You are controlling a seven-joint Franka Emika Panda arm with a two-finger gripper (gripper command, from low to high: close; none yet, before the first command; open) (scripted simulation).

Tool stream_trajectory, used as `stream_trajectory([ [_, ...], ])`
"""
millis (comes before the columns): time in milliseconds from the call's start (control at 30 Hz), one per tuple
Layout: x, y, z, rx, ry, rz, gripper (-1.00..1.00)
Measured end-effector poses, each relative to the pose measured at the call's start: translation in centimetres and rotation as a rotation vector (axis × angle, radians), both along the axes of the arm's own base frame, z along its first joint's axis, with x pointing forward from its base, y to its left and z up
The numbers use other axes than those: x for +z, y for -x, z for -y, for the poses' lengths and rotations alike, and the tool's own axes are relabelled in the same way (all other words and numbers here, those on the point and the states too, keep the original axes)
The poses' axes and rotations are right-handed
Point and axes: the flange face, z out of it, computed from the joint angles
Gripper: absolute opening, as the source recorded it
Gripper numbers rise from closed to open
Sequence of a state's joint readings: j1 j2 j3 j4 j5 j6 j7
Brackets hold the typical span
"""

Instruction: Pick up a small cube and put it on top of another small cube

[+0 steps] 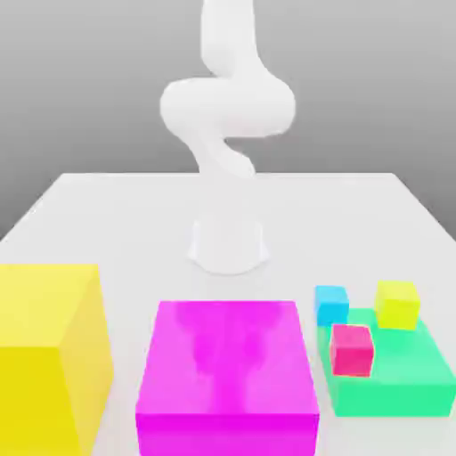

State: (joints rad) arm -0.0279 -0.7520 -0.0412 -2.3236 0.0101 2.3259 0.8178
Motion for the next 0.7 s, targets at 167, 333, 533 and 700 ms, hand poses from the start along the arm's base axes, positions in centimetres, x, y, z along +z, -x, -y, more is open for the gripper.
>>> stream_trajectory([
  [167, -7.2, -2.9, 7.3, -0.225, -0.111, -0.104, 0.0],
  [333, -14.6, -3.2, 14.8, -0.468, -0.221, -0.191, 0.0],
  [533, -22.7, -1.0, 21.5, -0.758, -0.327, -0.275, 0.0],
  [700, -29.4, 2.6, 26.2, -1.0, -0.425, -0.335, 0.0],
])
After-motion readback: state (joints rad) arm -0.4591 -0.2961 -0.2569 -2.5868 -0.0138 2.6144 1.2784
